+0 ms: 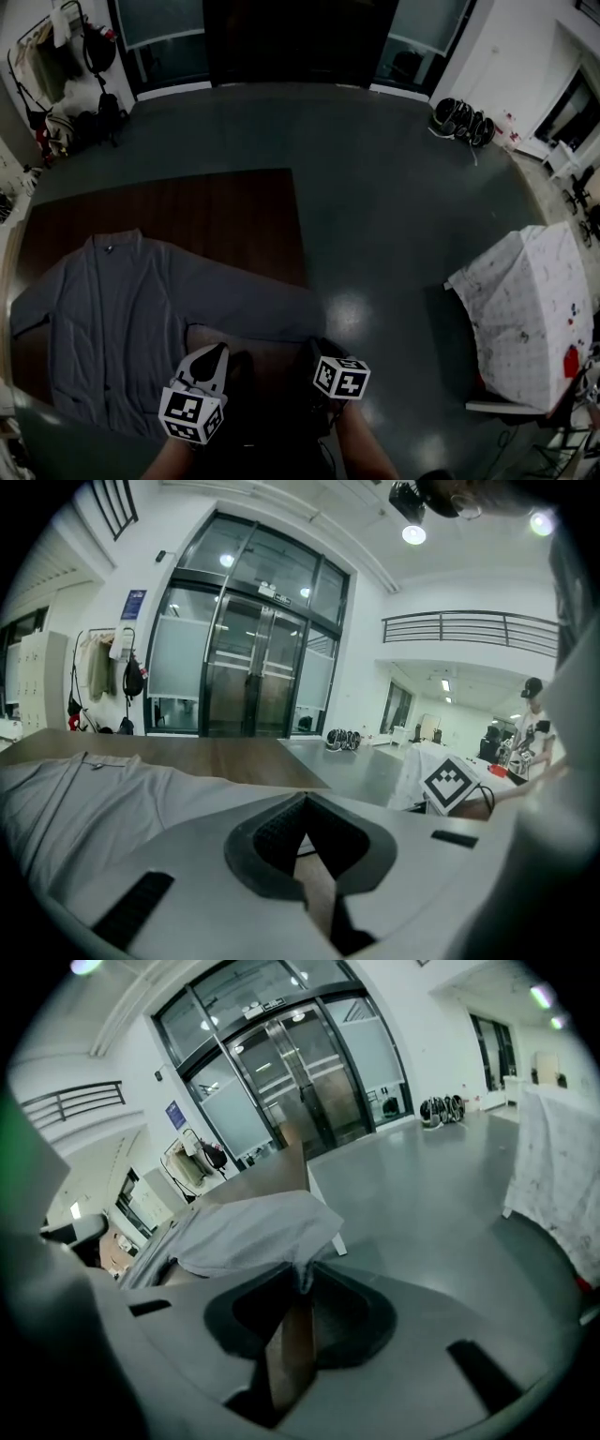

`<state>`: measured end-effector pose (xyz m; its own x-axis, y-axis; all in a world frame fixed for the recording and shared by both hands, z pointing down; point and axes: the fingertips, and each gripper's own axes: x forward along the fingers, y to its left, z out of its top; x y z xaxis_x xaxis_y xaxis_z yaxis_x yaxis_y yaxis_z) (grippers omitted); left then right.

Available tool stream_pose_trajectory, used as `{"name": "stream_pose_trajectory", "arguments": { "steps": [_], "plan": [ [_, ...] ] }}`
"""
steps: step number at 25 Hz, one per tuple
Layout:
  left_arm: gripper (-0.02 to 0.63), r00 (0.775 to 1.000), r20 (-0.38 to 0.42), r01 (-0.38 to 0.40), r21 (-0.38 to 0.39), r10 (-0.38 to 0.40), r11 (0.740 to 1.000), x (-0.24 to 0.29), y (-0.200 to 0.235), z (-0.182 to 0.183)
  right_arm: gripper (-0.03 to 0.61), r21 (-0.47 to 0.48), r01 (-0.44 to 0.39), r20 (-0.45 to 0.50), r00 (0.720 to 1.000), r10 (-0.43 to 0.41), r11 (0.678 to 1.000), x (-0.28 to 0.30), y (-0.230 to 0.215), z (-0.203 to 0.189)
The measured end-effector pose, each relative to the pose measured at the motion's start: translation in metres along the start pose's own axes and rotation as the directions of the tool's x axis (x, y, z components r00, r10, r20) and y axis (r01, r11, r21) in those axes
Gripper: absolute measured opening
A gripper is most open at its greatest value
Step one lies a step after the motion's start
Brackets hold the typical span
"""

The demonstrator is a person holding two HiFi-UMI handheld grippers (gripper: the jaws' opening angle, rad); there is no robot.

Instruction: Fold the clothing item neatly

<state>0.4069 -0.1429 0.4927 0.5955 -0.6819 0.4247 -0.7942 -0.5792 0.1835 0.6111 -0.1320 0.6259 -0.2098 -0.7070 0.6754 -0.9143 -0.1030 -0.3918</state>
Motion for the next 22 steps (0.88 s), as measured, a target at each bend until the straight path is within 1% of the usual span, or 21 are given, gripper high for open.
{"name": "stream_pose_trajectory", "arguments": {
  "steps": [2,4,9,12,15,19,22],
  "plan": [
    [0.008,1.0,0.007,-0.012,-0.002,0.012,1.0,-0.004,0.002,0.0,0.047,-0.039,0.021,0.012,1.0,-0.02,0.999,-0.003,0.0,0.004],
    [0.008,1.0,0.014,-0.025,-0.002,0.025,1.0,-0.009,0.005,0.002,0.025,-0.081,0.03,0.045,0.999,-0.026,0.996,-0.008,0.005,0.014],
    [0.008,0.995,0.048,-0.083,-0.01,0.084,0.996,-0.031,0.027,0.01,0.021,-0.182,0.031,0.129,0.992,-0.007,0.983,-0.019,0.035,0.043],
    [0.008,0.99,0.073,-0.12,-0.028,0.122,0.992,-0.05,0.046,0.014,0.021,-0.208,0.033,0.146,0.989,-0.003,0.977,-0.022,0.051,0.055],
    [0.008,0.985,0.092,-0.142,-0.046,0.146,0.989,-0.074,0.069,0.012,0.021,-0.227,0.054,0.159,0.987,-0.018,0.972,-0.026,0.069,0.06],
    [0.008,0.981,0.12,-0.143,-0.072,0.151,0.987,-0.11,0.109,0.01,0.021,-0.234,0.09,0.216,0.976,-0.038,0.968,-0.038,0.104,0.067],
    [0.008,0.983,0.139,-0.113,-0.059,0.12,0.992,-0.138,0.134,0.008,0.021,-0.255,0.111,0.264,0.964,-0.042,0.961,-0.049,0.137,0.073]
  ]
}}
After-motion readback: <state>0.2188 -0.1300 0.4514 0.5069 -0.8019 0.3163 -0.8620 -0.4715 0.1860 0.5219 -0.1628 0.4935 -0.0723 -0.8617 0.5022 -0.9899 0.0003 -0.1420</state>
